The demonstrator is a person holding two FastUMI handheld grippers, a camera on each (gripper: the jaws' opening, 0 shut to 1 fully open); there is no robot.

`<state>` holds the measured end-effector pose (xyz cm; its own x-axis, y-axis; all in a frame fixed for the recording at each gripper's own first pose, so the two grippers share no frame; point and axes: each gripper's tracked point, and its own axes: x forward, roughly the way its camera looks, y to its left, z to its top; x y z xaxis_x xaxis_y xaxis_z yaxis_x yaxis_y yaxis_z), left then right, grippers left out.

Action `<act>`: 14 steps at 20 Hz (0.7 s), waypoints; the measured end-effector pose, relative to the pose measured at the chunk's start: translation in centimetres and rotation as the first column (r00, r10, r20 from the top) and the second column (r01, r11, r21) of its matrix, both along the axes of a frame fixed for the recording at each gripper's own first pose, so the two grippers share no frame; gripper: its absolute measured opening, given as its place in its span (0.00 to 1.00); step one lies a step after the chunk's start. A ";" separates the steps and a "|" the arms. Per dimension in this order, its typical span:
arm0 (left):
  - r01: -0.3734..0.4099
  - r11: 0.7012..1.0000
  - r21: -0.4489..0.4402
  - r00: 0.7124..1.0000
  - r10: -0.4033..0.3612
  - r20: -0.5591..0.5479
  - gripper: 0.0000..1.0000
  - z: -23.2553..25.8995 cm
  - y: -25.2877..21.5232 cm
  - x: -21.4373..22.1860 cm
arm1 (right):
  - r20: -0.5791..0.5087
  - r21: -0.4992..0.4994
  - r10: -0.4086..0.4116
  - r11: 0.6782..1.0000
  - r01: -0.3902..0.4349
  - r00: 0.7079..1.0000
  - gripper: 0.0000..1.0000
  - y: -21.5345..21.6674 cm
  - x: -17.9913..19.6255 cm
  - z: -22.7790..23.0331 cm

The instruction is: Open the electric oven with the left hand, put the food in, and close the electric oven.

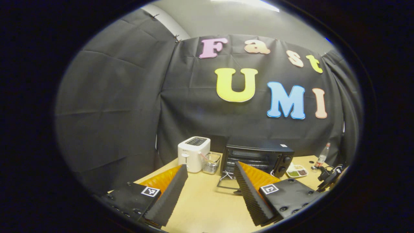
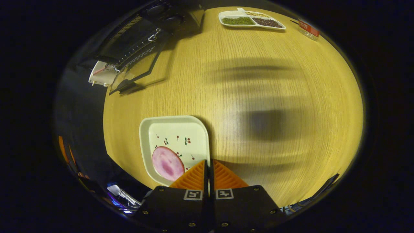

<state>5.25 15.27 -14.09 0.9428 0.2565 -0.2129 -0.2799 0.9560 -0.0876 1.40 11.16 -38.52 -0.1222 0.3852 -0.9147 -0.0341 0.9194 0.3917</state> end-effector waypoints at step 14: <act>0.010 1.000 0.019 1.000 -0.010 -0.002 0.91 1.2 -1.1 0.6 | -0.059 0.323 -0.163 0.930 0.173 0.985 0.01 0.0 0.0 0.6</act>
<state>5.81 14.16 -12.93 0.9451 0.2506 -0.2098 -0.2700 0.9604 -0.0693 1.41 11.21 -37.94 -0.0555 0.6789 -0.7321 0.1266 0.7321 0.6693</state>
